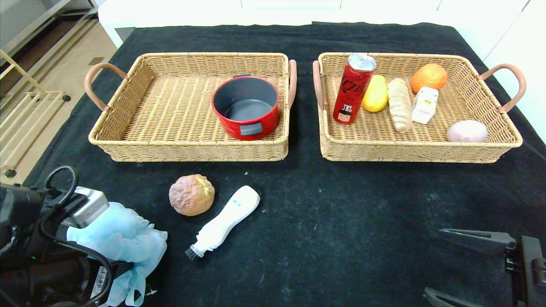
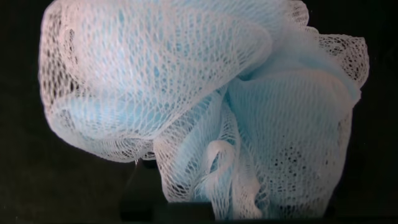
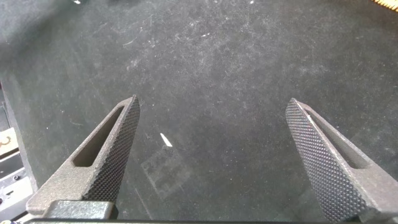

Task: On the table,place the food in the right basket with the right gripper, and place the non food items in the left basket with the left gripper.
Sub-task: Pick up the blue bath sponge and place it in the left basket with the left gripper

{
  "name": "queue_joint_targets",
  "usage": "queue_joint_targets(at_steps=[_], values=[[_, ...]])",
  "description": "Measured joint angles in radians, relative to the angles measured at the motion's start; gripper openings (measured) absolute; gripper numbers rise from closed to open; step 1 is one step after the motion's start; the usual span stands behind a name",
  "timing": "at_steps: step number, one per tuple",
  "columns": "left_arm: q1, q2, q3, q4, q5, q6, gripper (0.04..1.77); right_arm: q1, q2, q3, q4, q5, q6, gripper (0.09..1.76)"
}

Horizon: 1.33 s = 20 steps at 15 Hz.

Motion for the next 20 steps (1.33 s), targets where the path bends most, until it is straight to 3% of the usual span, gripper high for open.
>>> queue_joint_targets(at_steps=[9,15,20], values=[[-0.007,-0.154,-0.092,0.018,0.012,0.055,0.65,0.005,0.003,0.006,0.001,0.000,0.001,1.71],[-0.007,-0.177,-0.230,0.015,0.012,0.060,0.64,0.000,0.000,-0.002,-0.001,-0.004,0.000,1.71],[-0.008,-0.102,-0.382,0.010,0.014,0.060,0.63,-0.036,-0.001,-0.019,-0.002,-0.006,0.003,1.71]])
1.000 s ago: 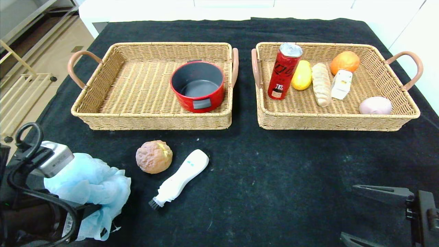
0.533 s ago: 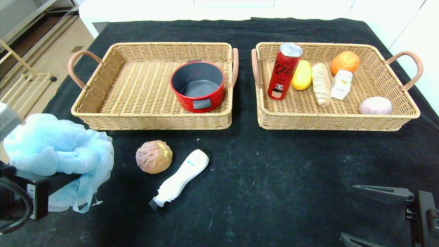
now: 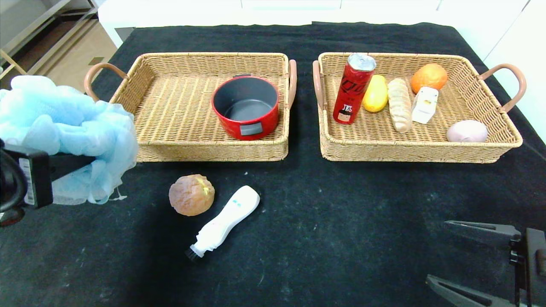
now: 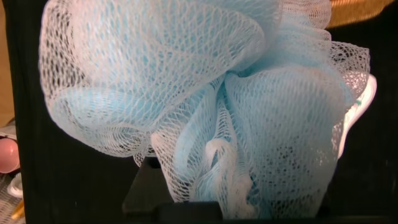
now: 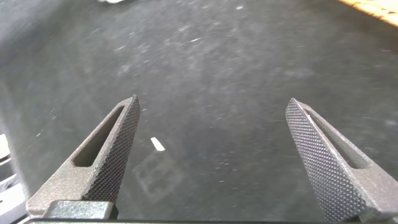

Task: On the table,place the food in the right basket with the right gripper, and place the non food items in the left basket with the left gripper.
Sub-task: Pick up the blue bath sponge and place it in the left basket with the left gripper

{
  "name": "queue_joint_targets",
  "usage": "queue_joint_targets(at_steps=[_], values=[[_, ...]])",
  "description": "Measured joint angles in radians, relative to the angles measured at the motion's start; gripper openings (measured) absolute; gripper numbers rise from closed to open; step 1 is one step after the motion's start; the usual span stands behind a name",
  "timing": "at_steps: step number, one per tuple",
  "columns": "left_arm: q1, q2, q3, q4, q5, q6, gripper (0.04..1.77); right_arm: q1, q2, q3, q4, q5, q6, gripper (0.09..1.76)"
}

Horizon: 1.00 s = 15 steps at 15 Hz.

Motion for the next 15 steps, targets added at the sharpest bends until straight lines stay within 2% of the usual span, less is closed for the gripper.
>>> queue_joint_targets(at_steps=[7,15], values=[[-0.055,0.214,-0.309,0.006,0.057,0.001,0.61,-0.085,0.004,-0.078,0.007,0.006,0.087,1.71],[-0.063,0.460,-0.605,0.004,0.075,0.022,0.61,-0.119,0.011,-0.100,0.008,0.007,0.090,1.71]])
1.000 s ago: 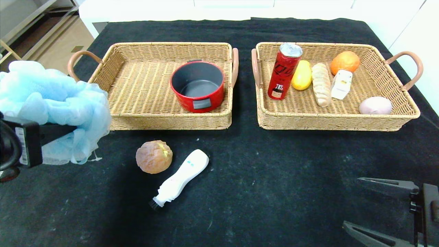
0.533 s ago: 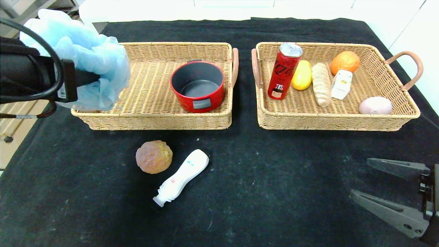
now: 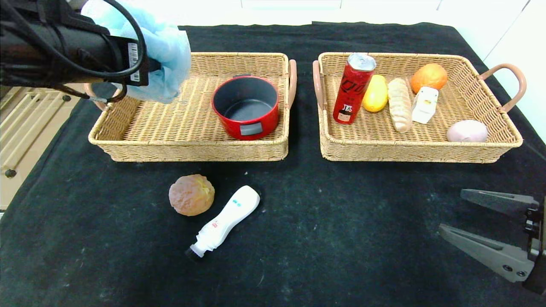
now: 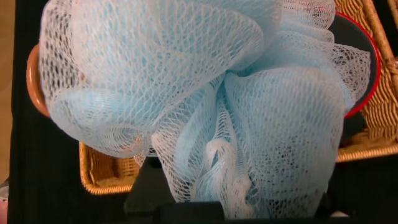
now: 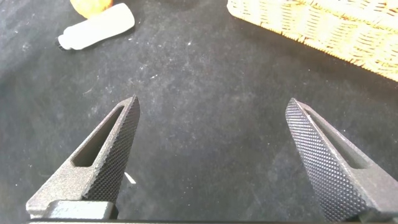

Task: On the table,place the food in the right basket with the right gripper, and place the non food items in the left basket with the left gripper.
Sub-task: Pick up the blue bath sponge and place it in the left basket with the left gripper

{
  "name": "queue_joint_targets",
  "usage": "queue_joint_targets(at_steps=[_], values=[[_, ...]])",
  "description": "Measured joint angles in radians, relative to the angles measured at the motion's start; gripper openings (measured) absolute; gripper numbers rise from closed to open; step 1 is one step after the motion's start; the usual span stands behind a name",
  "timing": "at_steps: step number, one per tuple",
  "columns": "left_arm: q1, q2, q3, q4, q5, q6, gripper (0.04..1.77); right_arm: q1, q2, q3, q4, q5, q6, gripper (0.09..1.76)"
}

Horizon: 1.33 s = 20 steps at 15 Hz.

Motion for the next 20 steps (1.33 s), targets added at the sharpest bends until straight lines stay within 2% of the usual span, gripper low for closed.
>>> queue_joint_targets(at_steps=[4,11,15,20], values=[[0.005,0.127,-0.108,-0.015,0.009,-0.005,0.60,-0.001,0.000,0.000,0.002,-0.001,0.000,1.71],[0.028,0.215,-0.133,-0.017,0.027,-0.013,0.60,0.000,0.009,0.001,0.003,0.000,0.000,1.71],[0.032,0.221,-0.129,-0.016,0.033,-0.014,1.03,0.000,0.011,0.001,0.003,0.000,0.001,1.71],[0.032,0.216,-0.123,-0.016,0.035,-0.015,1.35,0.000,0.012,0.002,0.003,0.000,0.001,1.71]])
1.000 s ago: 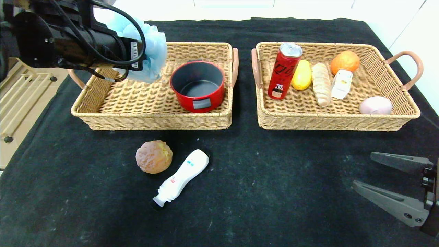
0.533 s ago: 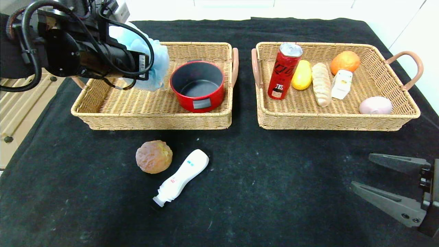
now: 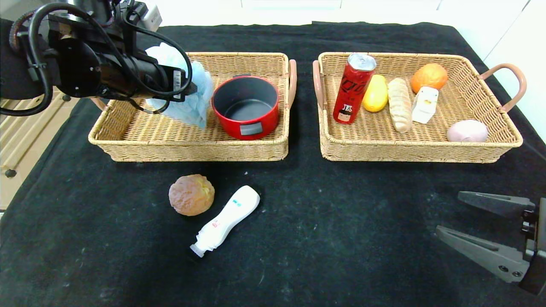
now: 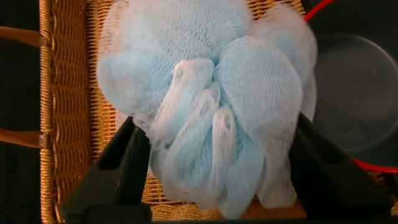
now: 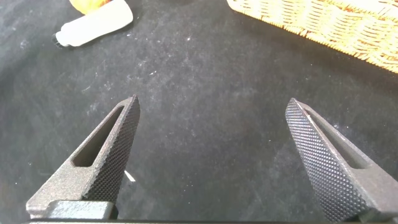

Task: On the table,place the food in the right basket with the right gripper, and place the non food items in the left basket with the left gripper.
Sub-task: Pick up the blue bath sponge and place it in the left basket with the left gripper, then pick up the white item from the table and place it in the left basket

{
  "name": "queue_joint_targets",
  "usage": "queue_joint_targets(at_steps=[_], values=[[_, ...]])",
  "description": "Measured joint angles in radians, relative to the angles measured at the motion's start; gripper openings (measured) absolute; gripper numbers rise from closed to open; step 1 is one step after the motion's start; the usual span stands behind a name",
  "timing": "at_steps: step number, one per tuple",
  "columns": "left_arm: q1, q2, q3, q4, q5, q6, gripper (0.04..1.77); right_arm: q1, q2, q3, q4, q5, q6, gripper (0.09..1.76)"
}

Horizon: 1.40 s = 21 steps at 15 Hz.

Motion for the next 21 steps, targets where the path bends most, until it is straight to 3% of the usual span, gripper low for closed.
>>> queue_joint_targets(at_steps=[7,15,18,21], values=[[-0.003,-0.029,0.040,0.001,0.000,0.000,1.56,0.000,0.001,0.005,0.000,0.000,0.000,1.71],[-0.014,-0.123,0.115,0.013,-0.001,0.008,1.66,0.001,0.007,0.009,0.001,0.000,-0.001,1.71],[-0.053,-0.173,0.178,0.017,-0.008,0.013,1.68,0.003,0.010,0.010,0.000,0.000,-0.001,1.71],[-0.140,-0.223,0.277,0.019,-0.011,0.017,1.69,0.010,0.014,0.014,-0.002,0.001,-0.003,1.71]])
